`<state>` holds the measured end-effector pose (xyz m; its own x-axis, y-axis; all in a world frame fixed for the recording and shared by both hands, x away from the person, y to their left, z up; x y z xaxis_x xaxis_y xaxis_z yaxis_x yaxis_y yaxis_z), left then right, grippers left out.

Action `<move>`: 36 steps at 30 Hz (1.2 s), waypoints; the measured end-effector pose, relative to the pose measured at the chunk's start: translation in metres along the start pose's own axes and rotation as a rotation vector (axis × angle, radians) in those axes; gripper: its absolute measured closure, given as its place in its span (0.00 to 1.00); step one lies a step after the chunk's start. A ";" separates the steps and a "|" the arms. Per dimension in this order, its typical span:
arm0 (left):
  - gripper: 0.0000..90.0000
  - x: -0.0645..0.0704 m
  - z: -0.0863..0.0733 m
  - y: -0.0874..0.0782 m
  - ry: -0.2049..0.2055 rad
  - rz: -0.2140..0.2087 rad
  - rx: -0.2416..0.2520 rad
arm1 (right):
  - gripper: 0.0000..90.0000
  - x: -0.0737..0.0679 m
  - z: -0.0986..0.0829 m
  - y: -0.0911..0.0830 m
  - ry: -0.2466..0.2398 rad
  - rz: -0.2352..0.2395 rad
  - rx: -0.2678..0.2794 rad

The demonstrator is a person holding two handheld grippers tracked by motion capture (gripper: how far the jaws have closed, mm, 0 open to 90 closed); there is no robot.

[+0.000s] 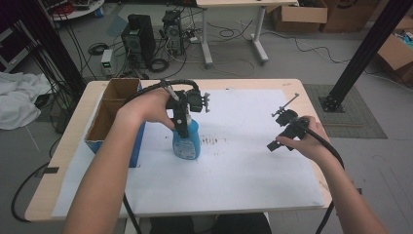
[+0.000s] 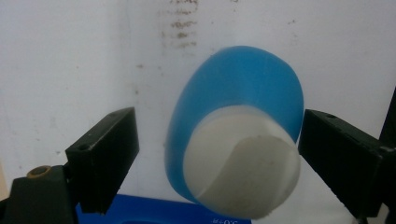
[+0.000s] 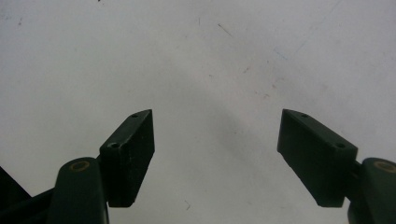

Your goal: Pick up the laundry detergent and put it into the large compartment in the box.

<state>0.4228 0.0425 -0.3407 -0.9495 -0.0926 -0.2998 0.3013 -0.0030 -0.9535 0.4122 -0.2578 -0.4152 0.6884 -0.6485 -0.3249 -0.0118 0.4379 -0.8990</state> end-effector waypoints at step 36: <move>0.25 0.003 0.000 0.015 0.047 -0.011 0.003 | 0.31 0.001 0.003 0.005 0.000 0.012 -0.006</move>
<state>0.4246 0.0419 -0.3555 -0.9559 -0.0453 -0.2903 0.2909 -0.0064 -0.9567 0.4155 -0.2543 -0.4196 0.6884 -0.6433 -0.3352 -0.0242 0.4415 -0.8969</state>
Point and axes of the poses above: each handheld gripper's, and its own axes: y roughly forward along the jaws, z roughly out of its top, x roughly to its right, the point moved 7 cm from there along y, roughly forward along the jaws, and after that the axes turned 13 degrees about z, right-handed, at the moved point
